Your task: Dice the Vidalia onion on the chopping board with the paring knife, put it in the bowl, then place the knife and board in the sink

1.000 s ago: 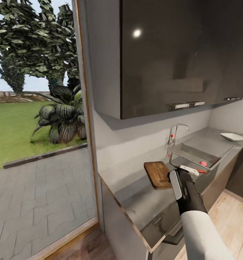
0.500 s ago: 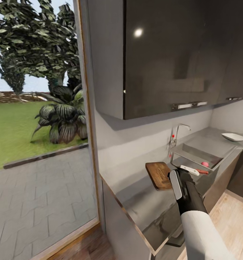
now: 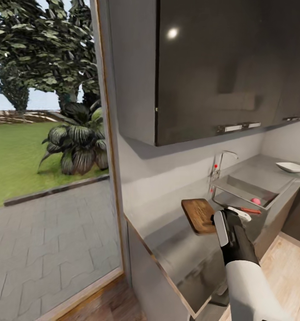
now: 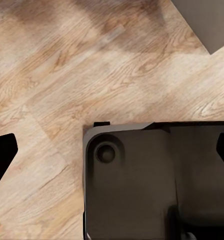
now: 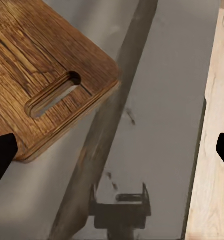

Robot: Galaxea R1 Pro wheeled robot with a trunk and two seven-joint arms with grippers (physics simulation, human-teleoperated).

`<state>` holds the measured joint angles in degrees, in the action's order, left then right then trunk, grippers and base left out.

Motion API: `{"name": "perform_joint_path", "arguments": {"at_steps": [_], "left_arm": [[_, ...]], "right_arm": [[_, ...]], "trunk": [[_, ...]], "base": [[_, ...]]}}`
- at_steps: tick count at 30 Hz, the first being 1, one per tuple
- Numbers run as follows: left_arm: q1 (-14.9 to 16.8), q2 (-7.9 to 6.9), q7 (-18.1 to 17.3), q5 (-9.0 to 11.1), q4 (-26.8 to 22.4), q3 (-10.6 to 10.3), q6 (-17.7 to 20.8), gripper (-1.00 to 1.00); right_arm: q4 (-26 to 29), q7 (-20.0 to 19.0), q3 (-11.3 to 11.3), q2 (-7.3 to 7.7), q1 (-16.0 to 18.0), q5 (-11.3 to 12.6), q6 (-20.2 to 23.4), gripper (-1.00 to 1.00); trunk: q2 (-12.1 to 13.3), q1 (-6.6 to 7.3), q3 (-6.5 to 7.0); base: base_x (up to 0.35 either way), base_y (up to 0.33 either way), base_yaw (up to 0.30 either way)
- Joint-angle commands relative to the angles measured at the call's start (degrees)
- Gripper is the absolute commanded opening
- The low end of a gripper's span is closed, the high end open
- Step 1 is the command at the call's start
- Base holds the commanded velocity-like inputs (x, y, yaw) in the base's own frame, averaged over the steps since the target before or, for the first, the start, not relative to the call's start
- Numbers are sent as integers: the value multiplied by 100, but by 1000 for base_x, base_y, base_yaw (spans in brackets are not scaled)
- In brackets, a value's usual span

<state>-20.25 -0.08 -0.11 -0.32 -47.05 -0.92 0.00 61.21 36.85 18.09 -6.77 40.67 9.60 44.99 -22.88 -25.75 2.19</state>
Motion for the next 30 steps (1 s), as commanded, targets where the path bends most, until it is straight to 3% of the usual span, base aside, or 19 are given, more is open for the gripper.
{"name": "perform_joint_path", "arguments": {"at_steps": [1, 20, 30], "left_arm": [[-4, -1, -2, -3, -6, -3, 0, 100], [0, -1, -1, -6, 0, -2, 0, 100], [2, -1, 2, -10, 100, 3, 0, 100]], "right_arm": [[5, 51, 4, -4, 2, 60, 1, 100], [5, 42, 10, 1, 2, 60, 1, 100], [5, 42, 10, 5, 2, 60, -3, 100]], "trunk": [[-4, -3, -10], [-4, -3, -183], [-4, -3, -275]], "base": [[114, 87, 0], [125, 14, 0], [18, 0, 0]]}}
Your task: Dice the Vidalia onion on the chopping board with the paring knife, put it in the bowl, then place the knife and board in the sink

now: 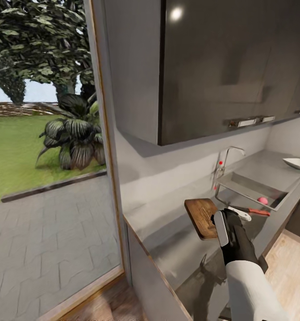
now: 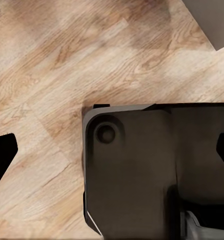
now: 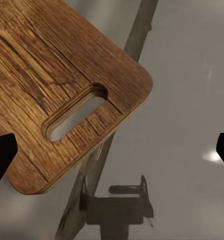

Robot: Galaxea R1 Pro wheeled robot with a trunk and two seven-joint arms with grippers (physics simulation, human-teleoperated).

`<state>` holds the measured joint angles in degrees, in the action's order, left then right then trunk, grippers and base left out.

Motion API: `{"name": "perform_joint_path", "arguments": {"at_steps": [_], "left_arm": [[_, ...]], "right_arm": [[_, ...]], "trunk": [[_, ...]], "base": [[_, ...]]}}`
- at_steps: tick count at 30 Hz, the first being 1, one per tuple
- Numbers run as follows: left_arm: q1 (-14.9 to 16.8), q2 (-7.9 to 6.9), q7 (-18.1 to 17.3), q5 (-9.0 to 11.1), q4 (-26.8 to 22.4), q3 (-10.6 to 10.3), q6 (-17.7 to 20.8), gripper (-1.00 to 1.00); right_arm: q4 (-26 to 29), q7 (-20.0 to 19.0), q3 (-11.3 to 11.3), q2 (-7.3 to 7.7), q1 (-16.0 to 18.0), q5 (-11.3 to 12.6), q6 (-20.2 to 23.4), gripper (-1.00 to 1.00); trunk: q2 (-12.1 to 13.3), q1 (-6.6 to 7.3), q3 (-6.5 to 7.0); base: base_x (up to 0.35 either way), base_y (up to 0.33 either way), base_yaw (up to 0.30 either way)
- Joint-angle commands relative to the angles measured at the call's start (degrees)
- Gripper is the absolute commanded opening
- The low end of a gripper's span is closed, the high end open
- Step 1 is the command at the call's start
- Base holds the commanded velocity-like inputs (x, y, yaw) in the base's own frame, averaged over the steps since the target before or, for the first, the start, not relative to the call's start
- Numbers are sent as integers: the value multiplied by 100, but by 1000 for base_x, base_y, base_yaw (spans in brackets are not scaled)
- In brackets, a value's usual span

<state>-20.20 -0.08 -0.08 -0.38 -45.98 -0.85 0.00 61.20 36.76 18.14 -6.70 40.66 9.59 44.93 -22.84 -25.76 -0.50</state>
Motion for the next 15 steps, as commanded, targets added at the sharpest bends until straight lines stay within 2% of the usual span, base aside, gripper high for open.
{"name": "perform_joint_path", "arguments": {"at_steps": [1, 7, 15], "left_arm": [[-2, -1, -1, -4, -2, -3, 0, 100], [-3, -1, -1, -6, 22, -3, 0, 100], [-3, -1, -1, -6, 27, -3, 0, 100]], "right_arm": [[6, 50, 5, -2, 3, 60, 1, 100], [6, 50, 5, 11, 3, 60, -1, 100], [5, 50, 9, 17, 3, 60, -2, 100]], "trunk": [[-8, -3, -15], [-8, -3, -69], [-8, -3, -142]], "base": [[2, 0, 0], [17, -13, 0], [117, -114, 0]]}}
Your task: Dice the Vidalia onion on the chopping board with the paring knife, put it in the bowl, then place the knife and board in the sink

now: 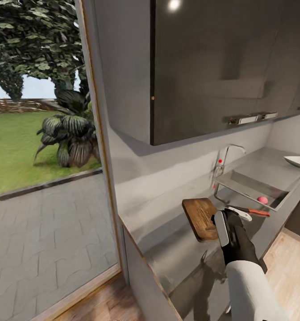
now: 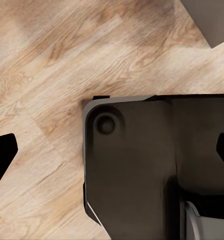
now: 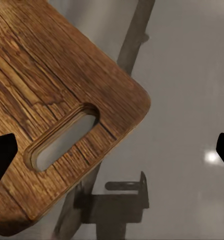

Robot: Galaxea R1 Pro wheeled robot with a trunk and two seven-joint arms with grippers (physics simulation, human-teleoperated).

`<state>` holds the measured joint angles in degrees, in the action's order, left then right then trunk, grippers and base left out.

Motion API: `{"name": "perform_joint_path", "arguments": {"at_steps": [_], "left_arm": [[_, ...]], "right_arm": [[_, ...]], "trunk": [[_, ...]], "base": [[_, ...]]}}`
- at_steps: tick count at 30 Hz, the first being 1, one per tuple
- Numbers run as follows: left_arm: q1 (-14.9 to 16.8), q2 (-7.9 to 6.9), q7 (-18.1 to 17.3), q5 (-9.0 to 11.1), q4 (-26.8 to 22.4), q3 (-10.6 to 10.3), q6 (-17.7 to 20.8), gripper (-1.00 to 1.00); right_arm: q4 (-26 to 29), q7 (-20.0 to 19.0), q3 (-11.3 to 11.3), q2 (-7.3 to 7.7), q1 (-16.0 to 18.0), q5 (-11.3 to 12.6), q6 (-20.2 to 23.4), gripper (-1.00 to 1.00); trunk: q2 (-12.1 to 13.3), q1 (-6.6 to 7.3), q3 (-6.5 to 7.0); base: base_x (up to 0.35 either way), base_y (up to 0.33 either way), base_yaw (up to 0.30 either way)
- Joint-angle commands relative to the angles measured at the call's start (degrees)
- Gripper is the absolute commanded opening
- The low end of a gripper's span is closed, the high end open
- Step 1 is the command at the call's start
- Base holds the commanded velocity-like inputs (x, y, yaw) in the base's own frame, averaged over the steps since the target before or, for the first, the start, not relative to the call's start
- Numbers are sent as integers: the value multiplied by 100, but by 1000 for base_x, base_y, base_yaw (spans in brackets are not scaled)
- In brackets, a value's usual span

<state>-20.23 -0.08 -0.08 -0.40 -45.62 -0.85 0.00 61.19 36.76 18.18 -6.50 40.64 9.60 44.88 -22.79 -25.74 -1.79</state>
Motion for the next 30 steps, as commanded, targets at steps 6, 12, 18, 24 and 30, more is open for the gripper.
{"name": "perform_joint_path", "arguments": {"at_steps": [6, 12, 18, 24, 30], "left_arm": [[-1, -1, -1, -4, -6, -3, 0, 100], [1, -1, -1, -4, -4, -3, 0, 100], [0, -1, -1, 0, 1, -3, 0, 100], [1, -1, -1, -4, 16, -3, 0, 100], [0, -1, -1, -4, 20, -3, 0, 100]], "right_arm": [[4, 50, 5, -2, 6, 60, 4, 100], [0, 50, 4, -1, 6, 60, 4, 100], [-1, 50, 1, -10, 6, 60, -3, 100], [-1, 50, 1, -12, 6, 59, -5, 100], [-2, 50, 1, -9, 6, 52, -29, 100]], "trunk": [[-13, -4, -68], [-13, -4, -122], [-13, -4, -177], [-13, -4, -232], [-13, -4, -286]], "base": [[19, -18, 0], [2, -2, 0], [0, 0, 0], [0, 0, 0], [0, 0, 0]]}}
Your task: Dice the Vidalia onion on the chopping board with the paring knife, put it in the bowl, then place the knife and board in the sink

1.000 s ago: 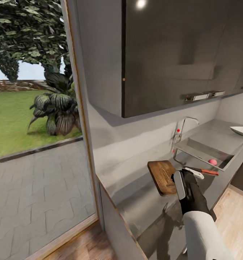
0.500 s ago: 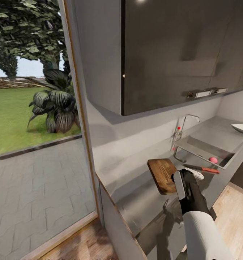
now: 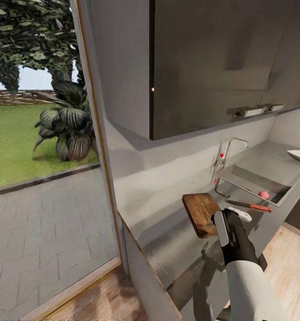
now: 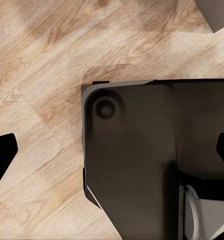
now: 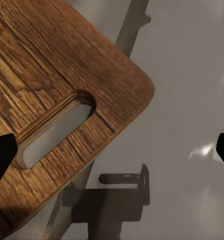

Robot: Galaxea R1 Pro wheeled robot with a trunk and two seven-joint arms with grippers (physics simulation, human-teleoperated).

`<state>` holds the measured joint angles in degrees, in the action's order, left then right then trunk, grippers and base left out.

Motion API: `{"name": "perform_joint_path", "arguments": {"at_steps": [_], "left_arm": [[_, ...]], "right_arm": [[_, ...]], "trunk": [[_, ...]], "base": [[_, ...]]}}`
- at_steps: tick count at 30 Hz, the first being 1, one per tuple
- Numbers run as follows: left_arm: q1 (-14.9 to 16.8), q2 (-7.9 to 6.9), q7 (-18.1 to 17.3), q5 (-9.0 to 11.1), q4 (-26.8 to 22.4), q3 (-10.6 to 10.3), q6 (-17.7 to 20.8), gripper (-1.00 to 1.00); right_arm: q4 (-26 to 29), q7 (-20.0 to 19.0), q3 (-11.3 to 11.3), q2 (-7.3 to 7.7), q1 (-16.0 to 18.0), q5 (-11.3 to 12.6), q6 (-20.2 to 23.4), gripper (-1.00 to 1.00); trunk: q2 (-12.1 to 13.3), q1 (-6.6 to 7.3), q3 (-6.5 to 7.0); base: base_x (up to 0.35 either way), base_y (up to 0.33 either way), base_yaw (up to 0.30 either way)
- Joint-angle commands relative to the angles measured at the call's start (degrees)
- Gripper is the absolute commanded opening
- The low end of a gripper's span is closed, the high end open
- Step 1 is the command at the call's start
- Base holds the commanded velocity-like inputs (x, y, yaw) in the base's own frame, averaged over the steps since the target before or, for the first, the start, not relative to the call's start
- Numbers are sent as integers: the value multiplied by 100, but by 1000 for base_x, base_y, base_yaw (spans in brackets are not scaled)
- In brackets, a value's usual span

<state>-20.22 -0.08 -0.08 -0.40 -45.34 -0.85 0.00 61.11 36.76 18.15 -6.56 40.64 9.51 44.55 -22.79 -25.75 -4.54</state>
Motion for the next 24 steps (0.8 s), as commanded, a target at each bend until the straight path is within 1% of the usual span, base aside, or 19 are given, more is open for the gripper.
{"name": "perform_joint_path", "arguments": {"at_steps": [1, 20, 24], "left_arm": [[-2, -1, -1, -4, -9, -3, 0, 100], [-2, -1, -4, -4, -10, -19, 0, 100], [0, -1, -9, -4, -8, -21, -5, 100]], "right_arm": [[7, 51, 5, -3, 6, 60, 3, 100], [7, 51, 5, 24, 6, 60, 1, 100], [7, 51, 5, 10, 6, 60, 1, 100]], "trunk": [[-13, -4, -21], [-13, -4, -194], [-13, -4, -231]], "base": [[0, 0, 0], [16, 0, 0], [85, 62, 0]]}}
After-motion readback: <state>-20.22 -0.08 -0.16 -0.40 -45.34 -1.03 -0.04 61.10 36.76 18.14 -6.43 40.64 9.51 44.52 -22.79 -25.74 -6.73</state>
